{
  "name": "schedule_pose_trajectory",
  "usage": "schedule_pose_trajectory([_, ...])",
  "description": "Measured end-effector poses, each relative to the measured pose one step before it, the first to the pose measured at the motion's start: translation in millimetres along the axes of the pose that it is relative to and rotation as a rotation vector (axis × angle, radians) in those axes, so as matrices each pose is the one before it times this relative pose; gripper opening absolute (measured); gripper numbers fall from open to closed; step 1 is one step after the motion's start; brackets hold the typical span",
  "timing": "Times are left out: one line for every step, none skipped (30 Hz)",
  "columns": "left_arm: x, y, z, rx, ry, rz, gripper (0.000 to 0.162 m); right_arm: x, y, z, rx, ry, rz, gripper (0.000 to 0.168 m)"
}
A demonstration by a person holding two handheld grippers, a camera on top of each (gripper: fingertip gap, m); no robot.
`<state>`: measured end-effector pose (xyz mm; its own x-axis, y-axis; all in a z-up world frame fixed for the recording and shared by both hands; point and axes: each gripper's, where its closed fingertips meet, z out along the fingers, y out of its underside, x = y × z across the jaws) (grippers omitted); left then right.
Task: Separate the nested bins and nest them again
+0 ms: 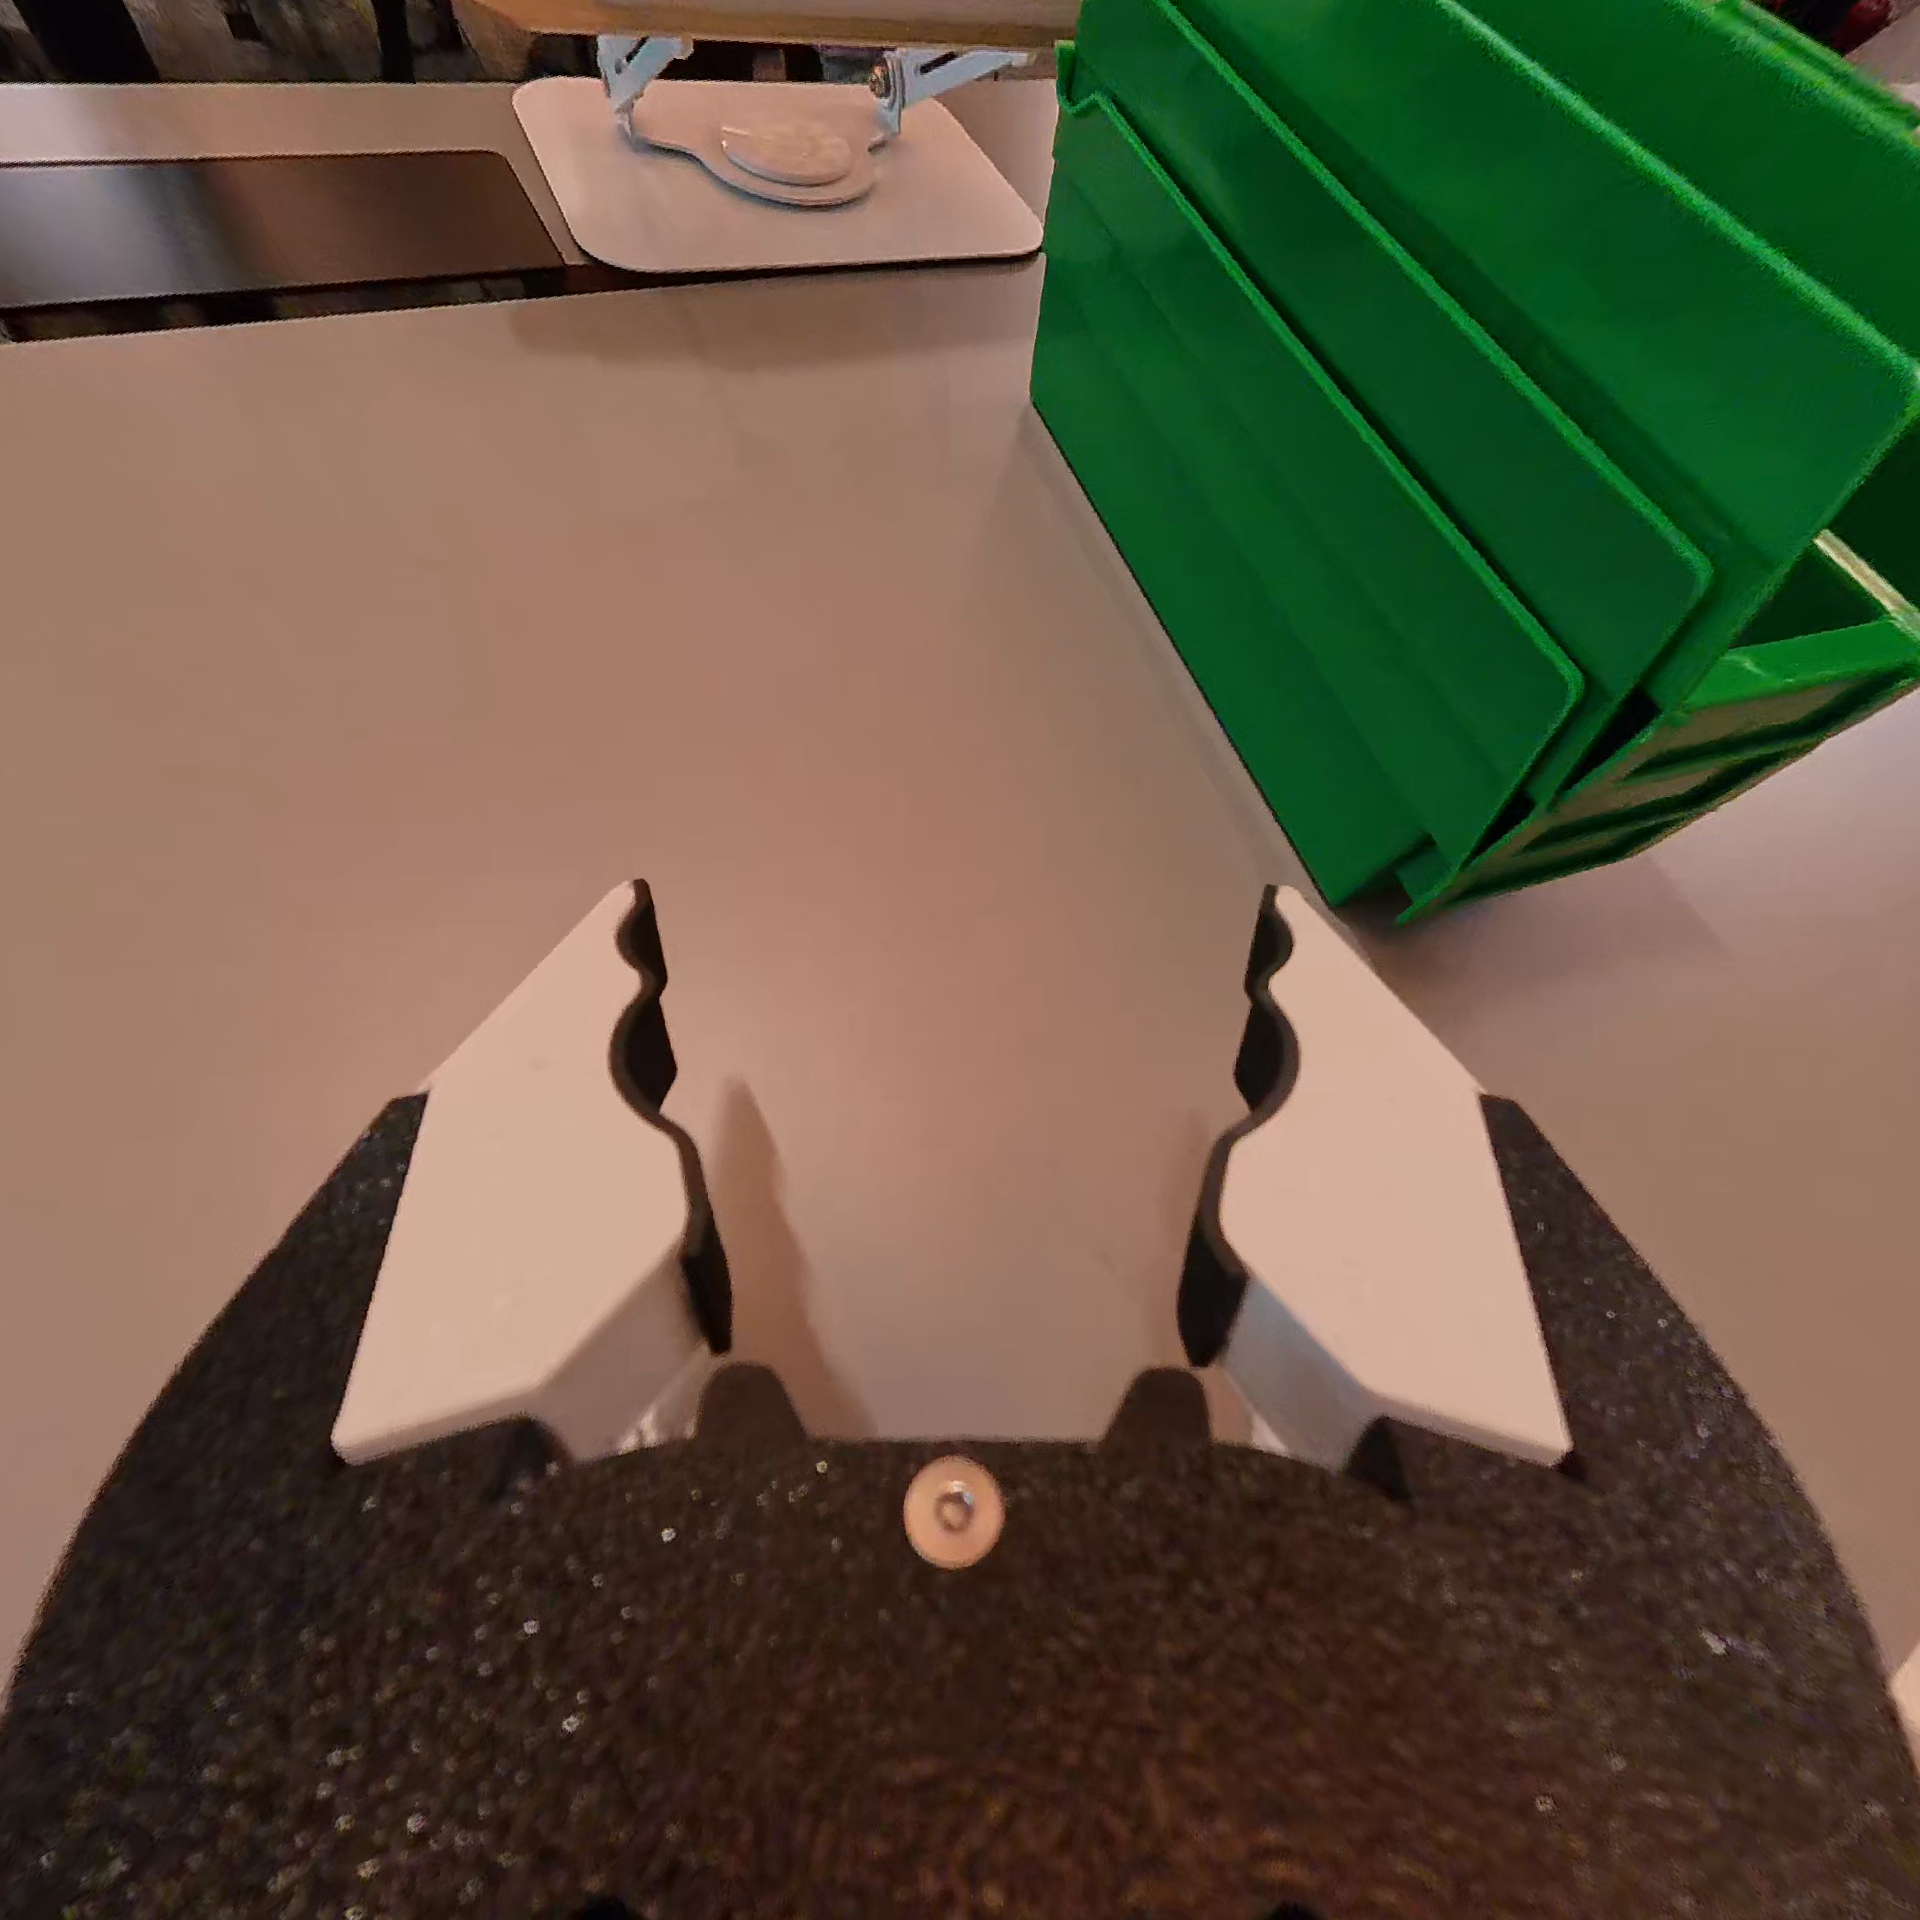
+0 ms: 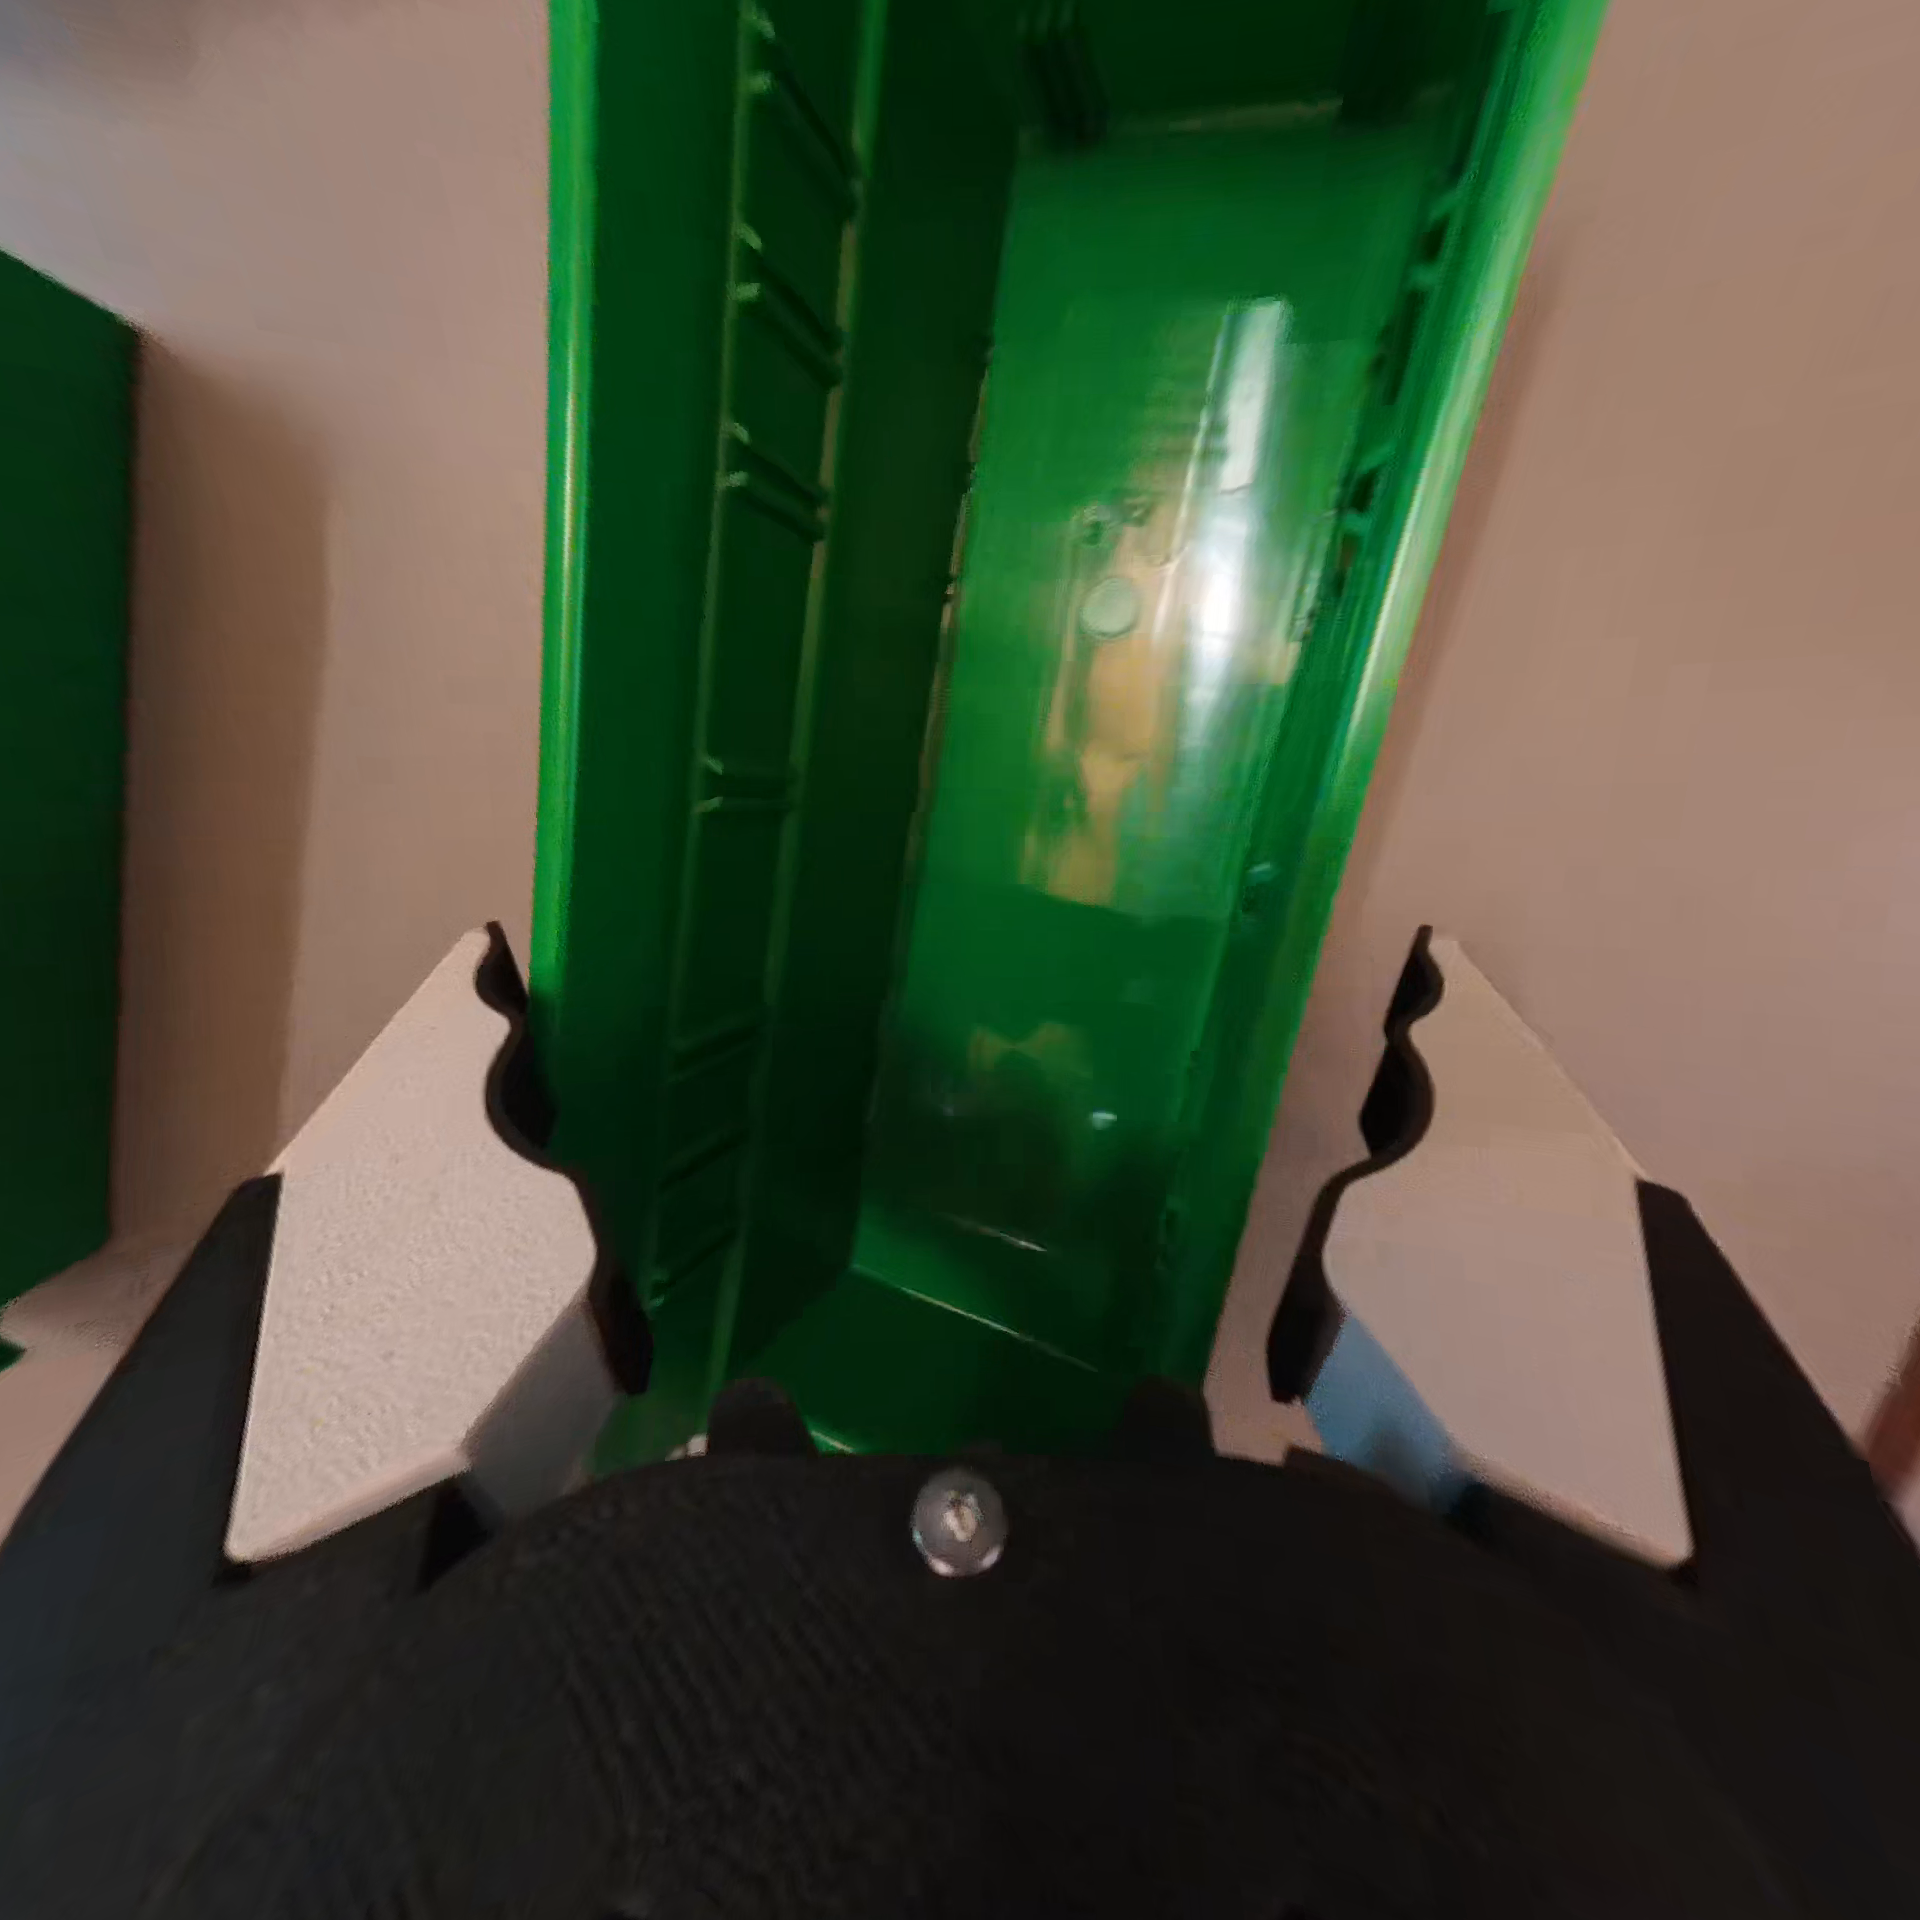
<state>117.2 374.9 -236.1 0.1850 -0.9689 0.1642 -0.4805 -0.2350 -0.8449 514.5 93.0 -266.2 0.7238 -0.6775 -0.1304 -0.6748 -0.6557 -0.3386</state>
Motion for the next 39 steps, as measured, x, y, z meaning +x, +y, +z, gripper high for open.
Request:
schedule_pose_trajectory([-0.04, 1.49, 1.36, -0.0058, -0.0047, 0.0069, 0.110, 4.30, -0.27, -4.73, -0.0065, 0.0319, -0.0091, 0.154])
schedule_pose_trajectory([-0.34, 1.76, 1.17, -0.0074, -0.0040, 0.0051, 0.110, 3.66, -0.94, -4.98, -0.0062, 0.0263, 0.0025, 0.147])
schedule_pose_trajectory([-0.51, 1.15, 1.00, -0.0046, -0.0037, 0.0014, 0.110, 0.58, -2.22, -4.89, 0.0013, 0.0081, -0.0019, 0.137])
schedule_pose_trajectory([-0.56, 0.53, 0.78, -0.0016, -0.0015, -0.0023, 0.110, 1.04, -1.59, -4.28, -0.0009, 0.0148, -0.0026, 0.139])
schedule_pose_trajectory([-0.33, -0.02, 0.69, 0.0002, 0.0015, -0.0047, 0.110, -3.75, -1.06, -3.67, -0.0015, -0.0143, -0.0100, 0.140])
schedule_pose_trajectory([-0.12, 0.03, 0.76, 0.0004, 0.0028, -0.0052, 0.110, -4.31, 0.24, -2.02, -0.0084, -0.0169, -0.0108, 0.142])
schedule_pose_trajectory([0.03, 0.36, 0.76, -0.0012, 0.0024, -0.0042, 0.109, -1.44, 0.07, -0.29, -0.0054, 0.0006, -0.0123, 0.141])
schedule_pose_trajectory([0.10, 0.82, 1.06, -0.0036, 0.0016, -0.0022, 0.109, 0.33, 0.20, 1.49, -0.0047, 0.0087, -0.0062, 0.139])
schedule_pose_trajectory([0.31, 1.25, 1.11, -0.0050, 0.0008, -0.0001, 0.109, 0.04, 1.00, 2.61, -0.0092, 0.0027, 0.0043, 0.140])
schedule_pose_trajectory([0.51, 1.25, 0.88, -0.0052, 0.0003, 0.0018, 0.109, -0.79, 0.57, 2.64, -0.0069, -0.0050, 0.0117, 0.142])
schedule_pose_trajectory([0.69, 1.17, 0.68, -0.0050, 0.0003, 0.0034, 0.109, -0.28, -1.18, 2.26, 0.0032, -0.0019, 0.0159, 0.145])
schedule_pose_trajectory([0.67, 0.83, 0.45, -0.0035, -0.0004, 0.0039, 0.109, 0.28, -1.18, 2.61, 0.0038, 0.0029, 0.0137, 0.149])
schedule_pose_trajectory([0.48, 0.08, 0.17, -0.0004, -0.0011, 0.0029, 0.109, 1.25, 0.24, 2.90, -0.0032, 0.0103, -0.0001, 0.154])
schedule_pose_trajectory([0.52, -0.27, 0.18, 0.0014, 0.0007, 0.0018, 0.109, 3.56, 2.20, 3.02, -0.0139, 0.0268, -0.0108, 0.156])
schedule_pose_trajectory([0.57, -0.20, -0.02, 0.0004, 0.0019, 0.0006, 0.109, 1.67, 4.39, 3.56, -0.0288, 0.0178, -0.0046, 0.158])
schedule_pose_trajectory([0.15, -0.02, 0.07, -0.0003, 0.0007, -0.0005, 0.109, 1.26, 1.31, 2.33, -0.0096, 0.0207, 0.0030, 0.159])
schedule_pose_trajectory([-0.42, 0.01, 0.07, -0.0001, -0.0006, -0.0010, 0.109, 0.80, -0.97, 0.75, 0.0035, 0.0177, -0.0064, 0.159])
schedule_pose_trajectory([-0.56, 0.13, 0.10, -0.0006, -0.0009, -0.0012, 0.108, 1.68, 0.80, 1.08, -0.0090, 0.0171, -0.0083, 0.159])
schedule_pose_trajectory([-0.63, 0.29, 0.06, -0.0009, -0.0008, -0.0019, 0.108, 2.41, -0.01, 1.26, -0.0035, 0.0194, -0.0044, 0.159])
schedule_pose_trajectory([-0.53, 0.20, 0.01, -0.0009, -0.0006, -0.0027, 0.108, 3.06, 0.63, 1.93, -0.0049, 0.0239, -0.0099, 0.158])
schedule_pose_trajectory([-0.52, 0.13, -0.06, -0.0011, -0.0001, -0.0030, 0.108, 1.52, 3.77, 3.98, -0.0215, 0.0162, -0.0132, 0.159])
schedule_pose_trajectory([-0.27, 0.30, -0.19, -0.0017, 0.0007, -0.0026, 0.108, -0.68, 2.61, 3.27, -0.0143, -0.0015, -0.0076, 0.159])
schedule_pose_trajectory([-0.07, 0.13, -0.44, -0.0015, 0.0012, -0.0010, 0.107, 0.69, -3.23, -0.06, 0.0236, -0.0061, 0.0037, 0.159])
schedule_pose_trajectory([-0.07, -0.03, -0.51, -0.0002, 0.0006, 0.0005, 0.107, 0.54, -0.56, -0.09, 0.0055, -0.0018, 0.0013, 0.158])
schedule_pose_trajectory([-0.14, -0.41, -0.65, 0.0013, -0.0006, 0.0009, 0.107, 0.24, 0.33, -0.45, -0.0010, -0.0002, -0.0075, 0.156])
schedule_pose_trajectory([-0.12, -0.73, -0.75, 0.0026, -0.0002, 0.0003, 0.106, -0.16, 0.63, -0.30, -0.0011, -0.0001, -0.0143, 0.155])
schedule_pose_trajectory([0.23, -0.65, -0.54, 0.0028, 0.0019, -0.0009, 0.106, -0.43, 0.43, 0.34, 0.0006, -0.0016, -0.0113, 0.157])
schedule_pose_trajectory([0.56, -0.71, -0.55, 0.0023, 0.0036, -0.0016, 0.106, -0.06, -0.54, 0.31, 0.0068, -0.0016, 0.0016, 0.158])
schedule_pose_trajectory([0.80, -0.51, -0.33, 0.0016, 0.0041, -0.0012, 0.105, 0.34, -0.67, -0.31, 0.0086, 0.0002, 0.0019, 0.157])
schedule_pose_trajectory([0.97, -0.38, -0.27, 0.0003, 0.0042, 0.0000, 0.104, 0.69, -0.42, -1.20, 0.0040, 0.0040, -0.0013, 0.150])
schedule_pose_trajectory([0.96, -0.16, -0.27, -0.0004, 0.0035, 0.0013, 0.104, 1.10, 0.20, -1.31, -0.0030, 0.0046, -0.0080, 0.141])
schedule_pose_trajectory([0.70, -0.11, -0.35, -0.0002, 0.0015, 0.0020, 0.104, 0.89, 0.35, -1.14, -0.0051, 0.0027, 0.0012, 0.134])
schedule_pose_trajectory([0.45, -0.05, -0.37, -0.0006, 0.0000, 0.0025, 0.104, 0.49, 0.22, -0.66, -0.0020, 0.0046, 0.0000, 0.129])
schedule_pose_trajectory([0.15, 0.04, -0.49, -0.0012, -0.0005, 0.0029, 0.104, 0.05, 0.29, -0.54, -0.0020, 0.0041, -0.0022, 0.127])
schedule_pose_trajectory([-0.17, 0.21, -0.46, -0.0013, -0.0012, 0.0025, 0.104, -0.52, 0.28, -0.39, -0.0004, -0.0006, -0.0047, 0.125])
schedule_pose_trajectory([-0.58, 0.18, -0.36, -0.0009, -0.0026, 0.0012, 0.104, -1.11, 0.43, -0.69, 0.0041, -0.0049, -0.0082, 0.123])
schedule_pose_trajectory([-0.90, 0.22, -0.37, -0.0009, -0.0027, -0.0004, 0.104, -1.54, 1.65, -1.10, -0.0028, -0.0088, -0.0054, 0.121])
schedule_pose_trajectory([-0.91, 0.28, -0.17, -0.0011, -0.0015, -0.0022, 0.103, -1.13, 1.42, -2.08, -0.0021, -0.0099, -0.0050, 0.120])
schedule_pose_trajectory([-0.74, 0.19, -0.13, -0.0006, -0.0003, -0.0038, 0.103, 0.05, 0.43, -4.08, 0.0008, -0.0033, -0.0066, 0.117])
